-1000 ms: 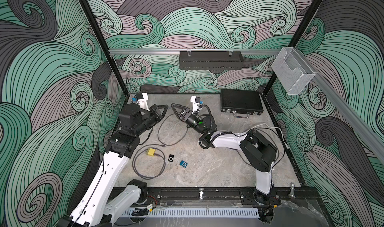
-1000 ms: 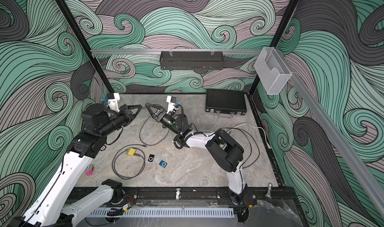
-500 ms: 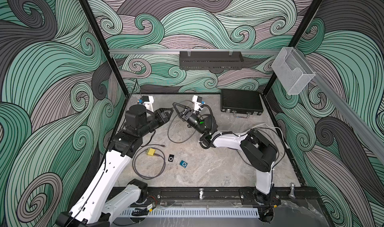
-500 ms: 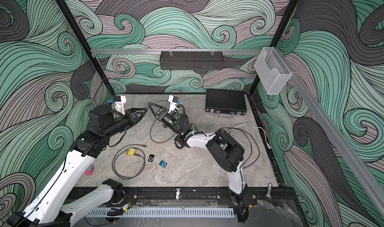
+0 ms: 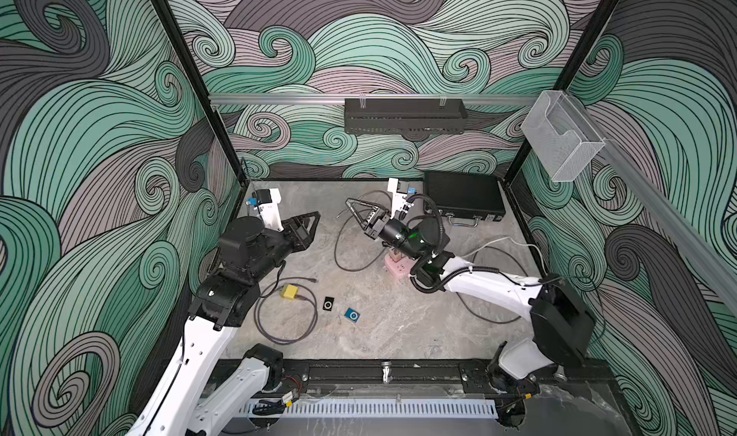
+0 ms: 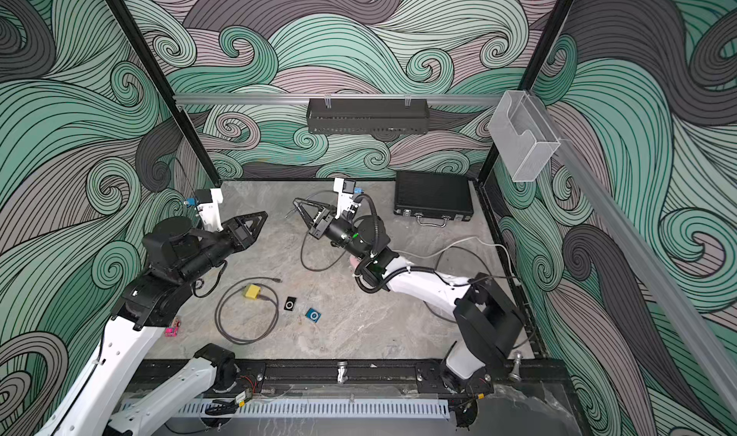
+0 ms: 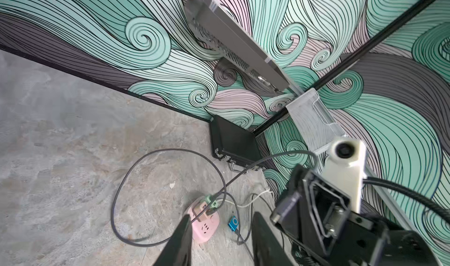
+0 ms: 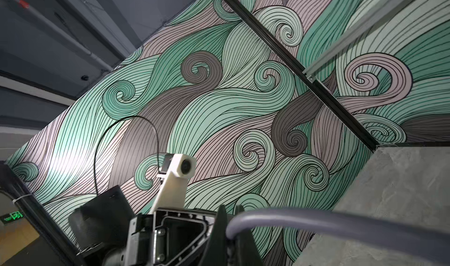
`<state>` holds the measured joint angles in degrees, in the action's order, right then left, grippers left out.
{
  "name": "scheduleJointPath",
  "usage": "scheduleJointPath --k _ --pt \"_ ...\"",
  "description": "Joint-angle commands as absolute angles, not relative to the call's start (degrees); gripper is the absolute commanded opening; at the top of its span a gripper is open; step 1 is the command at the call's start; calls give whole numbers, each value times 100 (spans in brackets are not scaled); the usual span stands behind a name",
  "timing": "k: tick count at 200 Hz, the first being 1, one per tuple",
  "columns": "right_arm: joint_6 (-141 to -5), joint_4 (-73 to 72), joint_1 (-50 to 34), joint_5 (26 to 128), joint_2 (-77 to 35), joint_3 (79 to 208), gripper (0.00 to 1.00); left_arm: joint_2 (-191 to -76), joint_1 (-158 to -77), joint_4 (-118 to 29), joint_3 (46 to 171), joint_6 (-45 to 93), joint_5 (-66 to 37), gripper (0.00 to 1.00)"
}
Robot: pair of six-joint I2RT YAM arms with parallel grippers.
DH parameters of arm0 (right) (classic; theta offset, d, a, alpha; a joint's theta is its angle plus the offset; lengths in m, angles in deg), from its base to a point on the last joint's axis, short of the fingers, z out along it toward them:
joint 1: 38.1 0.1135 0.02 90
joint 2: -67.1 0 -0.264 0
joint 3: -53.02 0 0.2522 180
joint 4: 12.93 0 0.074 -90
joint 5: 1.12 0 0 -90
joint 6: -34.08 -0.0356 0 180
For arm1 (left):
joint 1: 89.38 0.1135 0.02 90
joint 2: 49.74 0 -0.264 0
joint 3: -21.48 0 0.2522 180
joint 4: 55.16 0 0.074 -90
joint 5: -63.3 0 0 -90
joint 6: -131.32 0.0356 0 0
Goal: Charge mp3
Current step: Pick up the charging cable from the center of the board.
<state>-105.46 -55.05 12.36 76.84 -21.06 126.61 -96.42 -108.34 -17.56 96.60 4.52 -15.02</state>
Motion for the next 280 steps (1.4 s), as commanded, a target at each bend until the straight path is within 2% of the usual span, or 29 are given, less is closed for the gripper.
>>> scheduleJointPath --k 1,57,107,137,162,191,248,280 --pt "-9742 -4740 1295 7602 -2002 12810 0 -9813 -10853 -1874 9786 867 -906 38" --pt "-9601 -4160 1295 7876 -2001 12918 0 -9822 -10853 -1968 9815 959 -656 37" --pt "-10010 -1530 1245 8603 -2123 14072 0 -9949 -10854 -1701 9921 1302 -829 33" --pt "-10613 -870 1087 8283 -2413 14685 0 -10180 -10853 -1279 10094 1461 -1182 31" --pt "-10964 -101 988 8213 -2628 15174 0 -10208 -10854 -1335 10142 1553 -1043 31" --pt "-11154 279 945 7869 -2804 15555 0 -10178 -10854 -1366 10138 1686 -1383 31" --pt "-11281 684 944 7735 -2956 15881 0 -10385 -10854 -1469 10344 1531 -840 31" --pt "-11287 1484 937 7789 -3281 16482 0 -10627 -10895 -1019 10599 2168 -922 31"
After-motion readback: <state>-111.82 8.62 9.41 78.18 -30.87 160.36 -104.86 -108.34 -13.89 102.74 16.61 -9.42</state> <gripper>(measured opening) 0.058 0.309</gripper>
